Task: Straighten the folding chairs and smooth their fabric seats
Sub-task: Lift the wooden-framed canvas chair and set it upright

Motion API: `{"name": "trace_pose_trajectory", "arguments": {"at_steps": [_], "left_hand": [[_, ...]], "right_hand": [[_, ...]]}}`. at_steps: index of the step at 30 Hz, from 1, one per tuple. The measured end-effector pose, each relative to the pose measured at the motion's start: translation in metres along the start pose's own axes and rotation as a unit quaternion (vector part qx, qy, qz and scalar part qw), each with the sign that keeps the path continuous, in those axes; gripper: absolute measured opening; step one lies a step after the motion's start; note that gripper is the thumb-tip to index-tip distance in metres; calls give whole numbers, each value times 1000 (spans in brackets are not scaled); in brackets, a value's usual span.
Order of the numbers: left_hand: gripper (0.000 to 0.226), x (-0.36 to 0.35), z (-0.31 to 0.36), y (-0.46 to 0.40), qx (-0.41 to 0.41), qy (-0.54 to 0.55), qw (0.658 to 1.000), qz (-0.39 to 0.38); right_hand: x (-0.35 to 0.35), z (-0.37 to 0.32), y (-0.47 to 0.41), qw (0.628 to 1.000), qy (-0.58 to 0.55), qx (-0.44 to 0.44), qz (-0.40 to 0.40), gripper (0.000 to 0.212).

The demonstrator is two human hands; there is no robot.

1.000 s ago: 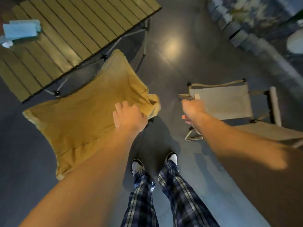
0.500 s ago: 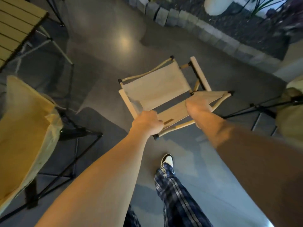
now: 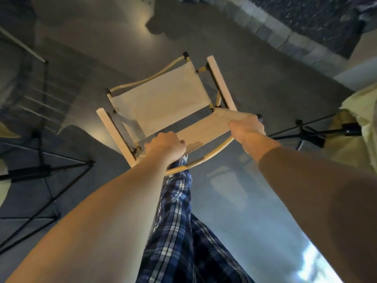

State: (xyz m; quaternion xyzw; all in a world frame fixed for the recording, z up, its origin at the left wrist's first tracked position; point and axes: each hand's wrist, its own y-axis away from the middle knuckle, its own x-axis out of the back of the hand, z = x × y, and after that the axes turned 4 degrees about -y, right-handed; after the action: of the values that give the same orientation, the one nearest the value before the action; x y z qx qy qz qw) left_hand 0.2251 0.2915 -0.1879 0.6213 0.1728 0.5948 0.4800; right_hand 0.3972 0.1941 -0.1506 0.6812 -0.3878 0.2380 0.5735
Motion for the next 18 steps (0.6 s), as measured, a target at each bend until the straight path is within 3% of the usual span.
{"name": "trace_pose_trajectory", "arguments": {"at_steps": [3, 5, 8, 10, 12, 14, 18], "left_hand": [[25, 11, 0, -30, 75, 69, 995, -15], [31, 7, -8, -53, 115, 88, 989, -42], [82, -8, -21, -79, 204, 99, 969, -99], [120, -19, -26, -78, 162, 76, 970, -165], [111, -24, -11, -75, 52, 61, 968, -237], [99, -31, 6, -75, -12, 94, 962, -255], [65, -50, 25, -88, 26, 78, 975, -207]], "right_hand": [[2, -19, -34, 984, 168, 62, 1, 55], [1, -29, -50, 964, 252, 82, -5, 56], [-5, -50, -84, 932, 356, 60, -16, 46], [-4, -47, -95, 929, 362, 38, -65, 33], [-8, -47, -109, 912, 396, 39, -101, 34], [-11, -47, -123, 898, 425, 31, -110, 38], [-12, -49, -140, 899, 406, 32, -163, 34]]}}
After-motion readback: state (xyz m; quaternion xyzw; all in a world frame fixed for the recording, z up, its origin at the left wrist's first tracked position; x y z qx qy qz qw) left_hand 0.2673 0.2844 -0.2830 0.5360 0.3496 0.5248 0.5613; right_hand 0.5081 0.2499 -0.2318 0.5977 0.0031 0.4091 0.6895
